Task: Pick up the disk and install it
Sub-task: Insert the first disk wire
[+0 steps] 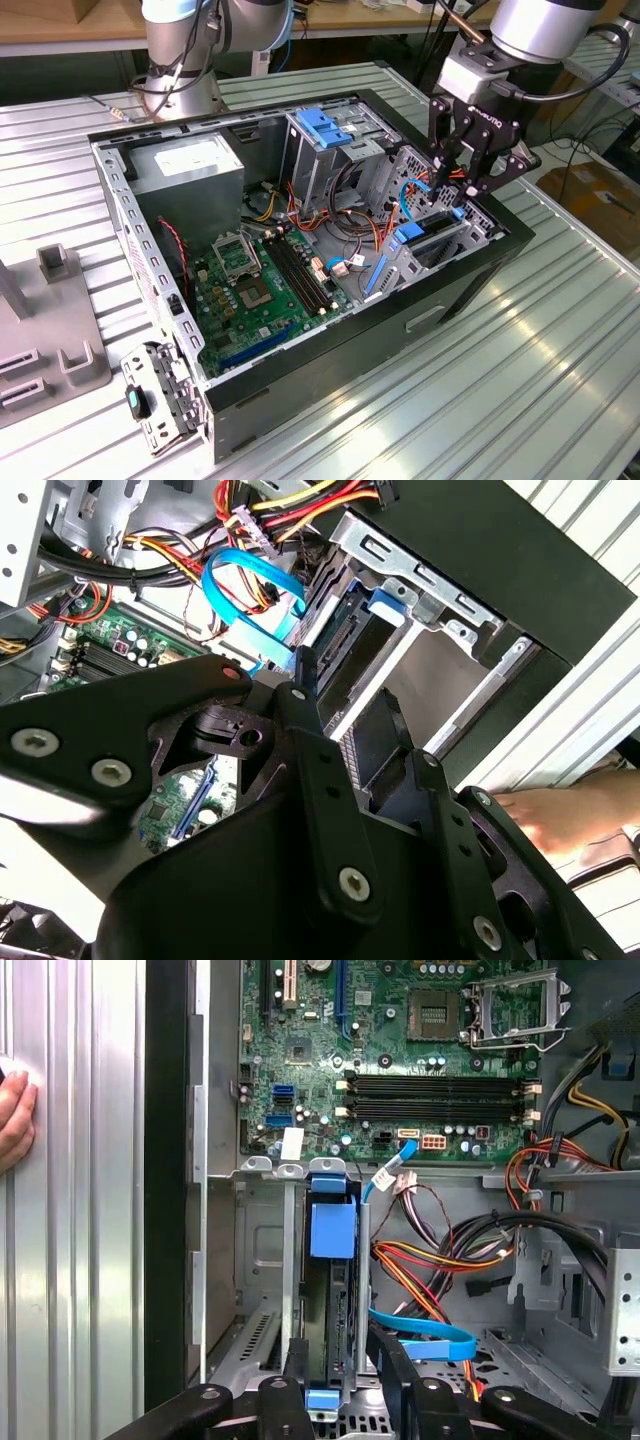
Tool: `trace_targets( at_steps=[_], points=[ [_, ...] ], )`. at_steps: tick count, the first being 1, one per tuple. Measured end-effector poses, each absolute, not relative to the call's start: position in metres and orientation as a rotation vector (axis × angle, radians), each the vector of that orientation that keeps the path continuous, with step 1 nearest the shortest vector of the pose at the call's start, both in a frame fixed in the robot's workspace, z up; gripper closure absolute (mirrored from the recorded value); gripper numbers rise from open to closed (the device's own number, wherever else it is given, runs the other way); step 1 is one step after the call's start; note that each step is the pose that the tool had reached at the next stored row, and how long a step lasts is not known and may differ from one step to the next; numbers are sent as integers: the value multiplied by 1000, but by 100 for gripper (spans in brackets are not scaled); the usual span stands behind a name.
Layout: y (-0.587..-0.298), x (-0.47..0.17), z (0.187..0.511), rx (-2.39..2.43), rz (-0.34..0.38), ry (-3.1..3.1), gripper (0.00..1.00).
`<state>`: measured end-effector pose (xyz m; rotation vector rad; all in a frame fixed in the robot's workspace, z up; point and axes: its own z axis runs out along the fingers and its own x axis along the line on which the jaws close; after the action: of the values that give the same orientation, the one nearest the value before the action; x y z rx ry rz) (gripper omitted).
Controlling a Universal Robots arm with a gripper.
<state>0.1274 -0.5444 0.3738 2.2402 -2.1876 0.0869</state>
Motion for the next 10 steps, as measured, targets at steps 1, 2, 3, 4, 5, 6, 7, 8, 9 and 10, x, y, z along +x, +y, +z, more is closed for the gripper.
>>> trace_targets(
  at_steps=[1,2,3,4,5,6,7,8,9,10],
  points=[
    [-544,127,374,2240,87,-2188,57],
    [-544,127,374,2240,87,-2188,57],
    [-544,128,374,2240,87,-2188,57],
    [-544,128,374,2240,87,-2188,57],
    [-544,128,374,2240,87,-2188,57],
    [-544,128,374,2240,87,-2188,57],
    [-544,128,373,2240,87,-2188,57],
    [-544,128,373,2240,86,-2188,57],
    [-544,128,372,2240,87,-2188,57],
    [-544,128,372,2240,87,-2188,57]
  ],
)
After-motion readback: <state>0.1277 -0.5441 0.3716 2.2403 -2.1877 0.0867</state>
